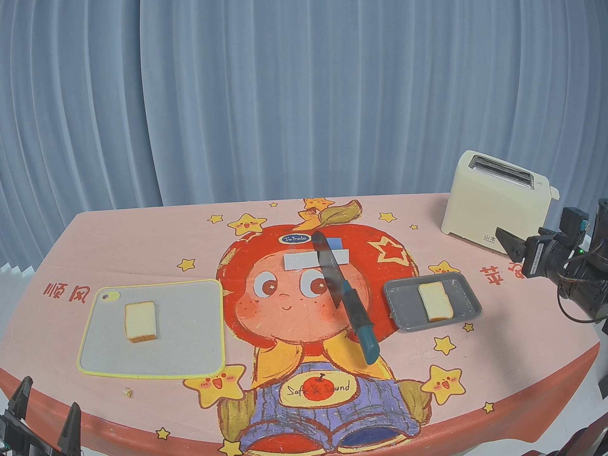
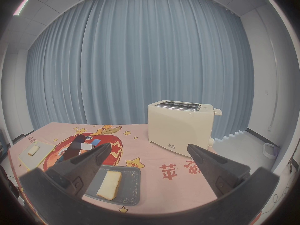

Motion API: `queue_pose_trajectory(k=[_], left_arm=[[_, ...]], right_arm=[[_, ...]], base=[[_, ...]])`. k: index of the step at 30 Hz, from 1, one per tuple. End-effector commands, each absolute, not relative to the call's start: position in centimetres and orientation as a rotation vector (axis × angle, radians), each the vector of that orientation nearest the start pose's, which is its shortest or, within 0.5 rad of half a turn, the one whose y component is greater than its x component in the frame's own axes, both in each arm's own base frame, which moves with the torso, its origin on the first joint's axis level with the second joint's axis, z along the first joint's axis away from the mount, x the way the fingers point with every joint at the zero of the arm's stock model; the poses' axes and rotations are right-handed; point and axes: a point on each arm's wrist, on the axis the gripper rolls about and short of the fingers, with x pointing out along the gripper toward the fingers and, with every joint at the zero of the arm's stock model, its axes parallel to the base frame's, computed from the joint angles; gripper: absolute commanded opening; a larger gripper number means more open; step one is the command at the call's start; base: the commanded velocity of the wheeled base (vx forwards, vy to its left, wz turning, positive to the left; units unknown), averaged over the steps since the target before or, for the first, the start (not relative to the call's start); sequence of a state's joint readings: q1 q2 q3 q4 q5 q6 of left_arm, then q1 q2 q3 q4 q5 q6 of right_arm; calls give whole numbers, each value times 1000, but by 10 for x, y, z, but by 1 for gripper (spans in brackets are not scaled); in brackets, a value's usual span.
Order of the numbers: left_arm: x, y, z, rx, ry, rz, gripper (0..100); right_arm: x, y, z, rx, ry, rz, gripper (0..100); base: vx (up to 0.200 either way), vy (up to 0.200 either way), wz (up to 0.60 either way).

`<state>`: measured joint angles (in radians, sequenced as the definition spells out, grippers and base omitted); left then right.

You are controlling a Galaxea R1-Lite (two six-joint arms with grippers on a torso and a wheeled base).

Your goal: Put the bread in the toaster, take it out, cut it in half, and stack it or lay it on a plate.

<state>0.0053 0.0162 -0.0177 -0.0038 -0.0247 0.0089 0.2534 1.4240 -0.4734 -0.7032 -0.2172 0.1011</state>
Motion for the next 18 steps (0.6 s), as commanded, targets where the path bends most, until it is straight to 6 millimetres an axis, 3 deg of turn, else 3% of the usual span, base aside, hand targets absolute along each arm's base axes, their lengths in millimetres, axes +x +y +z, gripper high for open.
queue_pose_trajectory(k=[1, 11, 18], left_arm=[[-23, -1, 76, 9, -5, -18, 100], [-23, -1, 76, 9, -5, -18, 100], [-23, -1, 76, 9, -5, -18, 100]], right_arm=[[204, 49, 169, 40, 255, 25, 100], [163, 35, 173, 58, 189, 9, 100], [124, 22, 172, 73, 119, -14, 100]], base=[[0, 0, 0], [0, 0, 0], [0, 0, 0]])
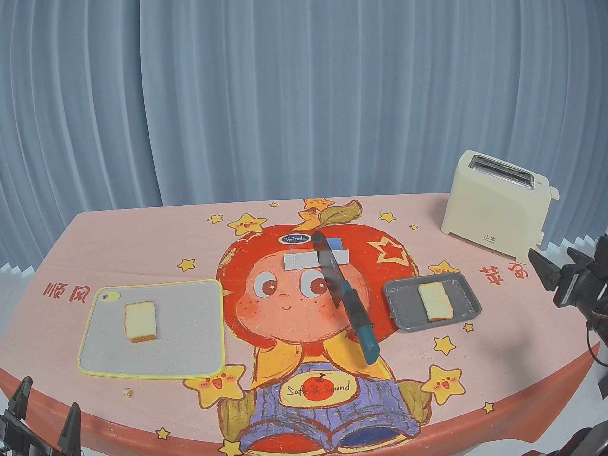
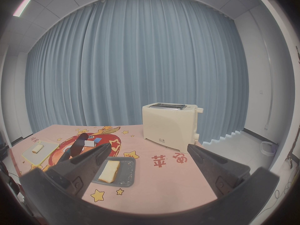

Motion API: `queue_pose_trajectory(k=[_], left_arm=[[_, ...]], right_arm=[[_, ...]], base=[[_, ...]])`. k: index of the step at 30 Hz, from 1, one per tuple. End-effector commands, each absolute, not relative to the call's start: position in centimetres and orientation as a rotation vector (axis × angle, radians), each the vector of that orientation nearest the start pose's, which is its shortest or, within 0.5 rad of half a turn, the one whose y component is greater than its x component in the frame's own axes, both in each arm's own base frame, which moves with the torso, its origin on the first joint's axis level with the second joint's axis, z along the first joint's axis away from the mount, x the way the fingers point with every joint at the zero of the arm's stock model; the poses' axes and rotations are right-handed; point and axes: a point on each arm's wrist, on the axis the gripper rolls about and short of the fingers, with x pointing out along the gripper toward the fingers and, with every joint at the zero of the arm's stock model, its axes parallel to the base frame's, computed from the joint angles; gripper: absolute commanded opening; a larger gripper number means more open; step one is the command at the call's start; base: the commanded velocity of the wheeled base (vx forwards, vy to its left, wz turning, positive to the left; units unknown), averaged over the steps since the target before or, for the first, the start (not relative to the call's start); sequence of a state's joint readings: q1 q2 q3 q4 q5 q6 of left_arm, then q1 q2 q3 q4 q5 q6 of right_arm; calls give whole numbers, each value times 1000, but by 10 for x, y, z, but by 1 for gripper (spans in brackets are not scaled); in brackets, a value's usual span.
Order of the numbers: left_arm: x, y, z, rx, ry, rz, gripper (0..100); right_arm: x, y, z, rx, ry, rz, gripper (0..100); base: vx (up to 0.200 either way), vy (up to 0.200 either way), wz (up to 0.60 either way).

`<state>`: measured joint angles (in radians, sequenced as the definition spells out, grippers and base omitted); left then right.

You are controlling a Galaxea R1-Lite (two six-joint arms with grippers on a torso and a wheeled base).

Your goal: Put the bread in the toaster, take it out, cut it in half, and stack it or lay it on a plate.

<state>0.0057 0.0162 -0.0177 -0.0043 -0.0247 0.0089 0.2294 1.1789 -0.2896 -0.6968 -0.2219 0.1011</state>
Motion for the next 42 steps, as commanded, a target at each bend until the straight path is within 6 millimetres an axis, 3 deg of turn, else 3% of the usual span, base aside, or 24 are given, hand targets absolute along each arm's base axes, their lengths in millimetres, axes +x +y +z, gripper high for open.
queue_pose_trajectory(k=[1, 29, 42], left_arm=[[-23, -1, 76, 9, -5, -18, 100], [-23, -1, 76, 9, -5, -18, 100], [-23, -1, 76, 9, -5, -18, 100]], right_arm=[[122, 21, 172, 74, 116, -15, 100], [55, 5, 146, 23, -24, -26, 100], [29, 1, 128, -16, 11, -23, 100]], base=[[0, 0, 0], [0, 0, 0], [0, 0, 0]])
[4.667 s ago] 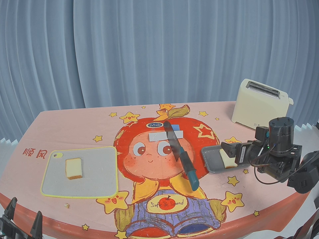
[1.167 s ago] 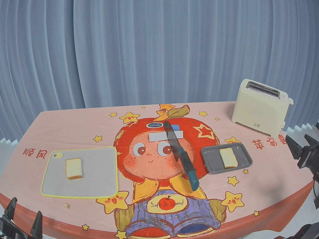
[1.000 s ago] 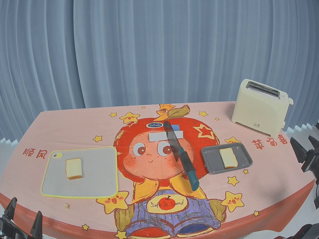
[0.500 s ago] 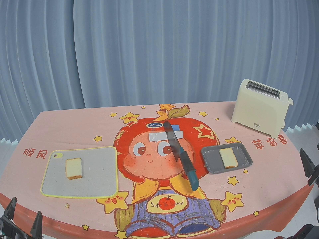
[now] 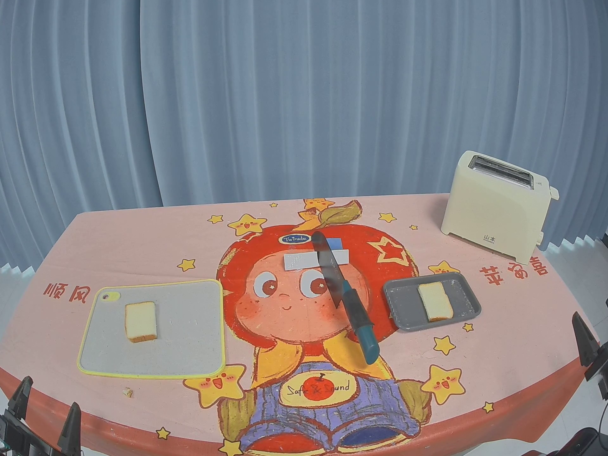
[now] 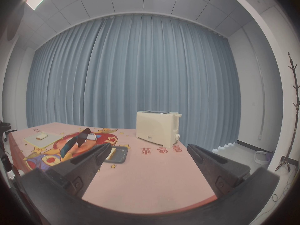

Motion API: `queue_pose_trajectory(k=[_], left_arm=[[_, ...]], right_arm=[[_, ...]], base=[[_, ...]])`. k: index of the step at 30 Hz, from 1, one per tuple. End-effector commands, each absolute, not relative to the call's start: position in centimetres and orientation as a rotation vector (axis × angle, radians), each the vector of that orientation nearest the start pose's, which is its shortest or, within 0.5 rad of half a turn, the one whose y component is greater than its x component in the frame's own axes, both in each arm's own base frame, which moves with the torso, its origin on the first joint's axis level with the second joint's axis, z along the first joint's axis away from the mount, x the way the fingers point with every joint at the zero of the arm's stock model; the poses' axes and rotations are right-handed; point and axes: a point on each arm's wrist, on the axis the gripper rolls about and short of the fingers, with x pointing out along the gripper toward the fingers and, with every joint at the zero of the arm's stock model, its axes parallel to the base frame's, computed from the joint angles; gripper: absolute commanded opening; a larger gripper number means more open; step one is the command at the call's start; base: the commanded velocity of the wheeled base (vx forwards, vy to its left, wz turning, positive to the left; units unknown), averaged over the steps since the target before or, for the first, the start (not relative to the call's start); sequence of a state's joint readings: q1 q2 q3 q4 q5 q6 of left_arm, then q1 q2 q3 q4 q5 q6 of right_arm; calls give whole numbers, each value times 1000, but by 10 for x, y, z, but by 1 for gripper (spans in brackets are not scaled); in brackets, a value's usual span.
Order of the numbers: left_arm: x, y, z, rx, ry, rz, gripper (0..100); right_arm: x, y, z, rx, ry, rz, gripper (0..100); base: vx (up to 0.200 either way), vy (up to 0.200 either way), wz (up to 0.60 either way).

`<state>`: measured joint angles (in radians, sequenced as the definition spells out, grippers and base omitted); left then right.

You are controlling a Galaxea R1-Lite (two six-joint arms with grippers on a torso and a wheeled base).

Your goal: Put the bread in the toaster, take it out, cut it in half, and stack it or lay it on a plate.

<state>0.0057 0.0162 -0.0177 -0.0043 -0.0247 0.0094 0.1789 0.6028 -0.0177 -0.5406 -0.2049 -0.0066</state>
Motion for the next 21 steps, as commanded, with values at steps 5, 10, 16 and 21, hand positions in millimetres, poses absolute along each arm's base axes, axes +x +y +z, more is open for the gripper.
queue_pose_trajectory(k=[5, 10, 16, 21], left_arm=[[-23, -1, 76, 9, -5, -18, 100], [-23, -1, 76, 9, -5, -18, 100], [-23, -1, 76, 9, -5, -18, 100], [-23, -1, 76, 9, -5, -18, 100]], right_arm=[[18, -1, 126, -13, 6, -23, 100], [10, -3, 120, -15, 8, -23, 100], [5, -4, 114, -12, -9, -23, 100], [1, -4, 105, -14, 0, -23, 100]], base=[[0, 0, 0], [0, 0, 0], [0, 0, 0], [0, 0, 0]])
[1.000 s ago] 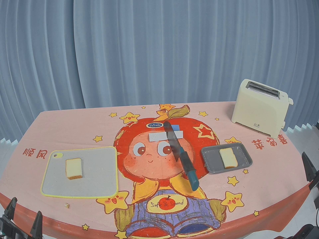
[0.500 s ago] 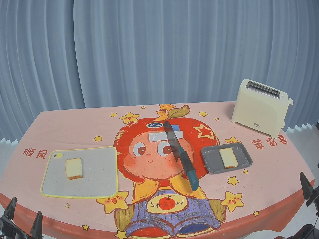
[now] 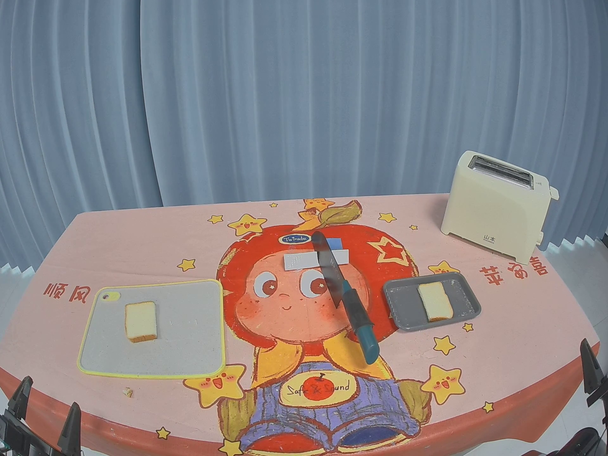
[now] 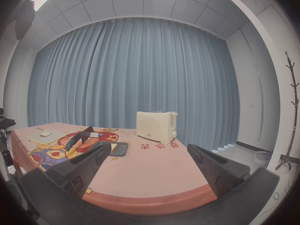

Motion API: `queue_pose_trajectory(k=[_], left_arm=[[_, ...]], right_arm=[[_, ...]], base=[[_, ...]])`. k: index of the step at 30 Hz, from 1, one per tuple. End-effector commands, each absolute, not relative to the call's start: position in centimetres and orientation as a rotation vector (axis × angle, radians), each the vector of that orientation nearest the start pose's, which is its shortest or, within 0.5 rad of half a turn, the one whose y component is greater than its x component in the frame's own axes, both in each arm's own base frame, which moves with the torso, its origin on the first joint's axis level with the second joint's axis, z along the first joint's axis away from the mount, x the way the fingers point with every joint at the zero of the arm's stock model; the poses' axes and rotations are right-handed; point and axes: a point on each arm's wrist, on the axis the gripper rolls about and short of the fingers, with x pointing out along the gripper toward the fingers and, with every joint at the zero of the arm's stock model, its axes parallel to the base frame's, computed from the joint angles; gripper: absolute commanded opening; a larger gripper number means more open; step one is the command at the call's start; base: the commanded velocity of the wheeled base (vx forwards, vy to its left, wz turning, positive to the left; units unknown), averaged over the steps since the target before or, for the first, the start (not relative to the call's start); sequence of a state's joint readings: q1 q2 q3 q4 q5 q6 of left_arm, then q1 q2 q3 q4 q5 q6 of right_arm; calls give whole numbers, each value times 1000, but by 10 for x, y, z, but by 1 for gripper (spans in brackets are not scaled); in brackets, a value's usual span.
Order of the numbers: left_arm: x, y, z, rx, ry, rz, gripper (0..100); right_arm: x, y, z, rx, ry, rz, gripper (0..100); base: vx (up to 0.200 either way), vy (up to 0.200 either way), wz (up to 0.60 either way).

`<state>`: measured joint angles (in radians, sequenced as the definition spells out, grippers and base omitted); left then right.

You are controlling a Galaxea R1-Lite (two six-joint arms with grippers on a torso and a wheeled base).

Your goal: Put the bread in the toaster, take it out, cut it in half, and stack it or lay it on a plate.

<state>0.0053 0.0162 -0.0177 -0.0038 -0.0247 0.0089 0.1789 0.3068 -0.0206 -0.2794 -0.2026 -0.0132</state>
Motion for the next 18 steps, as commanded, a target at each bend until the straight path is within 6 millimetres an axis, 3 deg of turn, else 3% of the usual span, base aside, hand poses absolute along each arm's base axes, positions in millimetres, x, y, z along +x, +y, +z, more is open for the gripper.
queue_pose_trajectory(k=[1, 7, 18], left_arm=[[-23, -1, 76, 9, -5, -18, 100], [-23, -1, 76, 9, -5, -18, 100], [-23, -1, 76, 9, -5, -18, 100]], right_arm=[[-1, -5, 102, -16, 9, -23, 100], [-16, -7, 83, -35, 41, 11, 100], [-16, -6, 83, -39, 30, 27, 100]], base=[[0, 0, 0], [0, 0, 0], [0, 0, 0]])
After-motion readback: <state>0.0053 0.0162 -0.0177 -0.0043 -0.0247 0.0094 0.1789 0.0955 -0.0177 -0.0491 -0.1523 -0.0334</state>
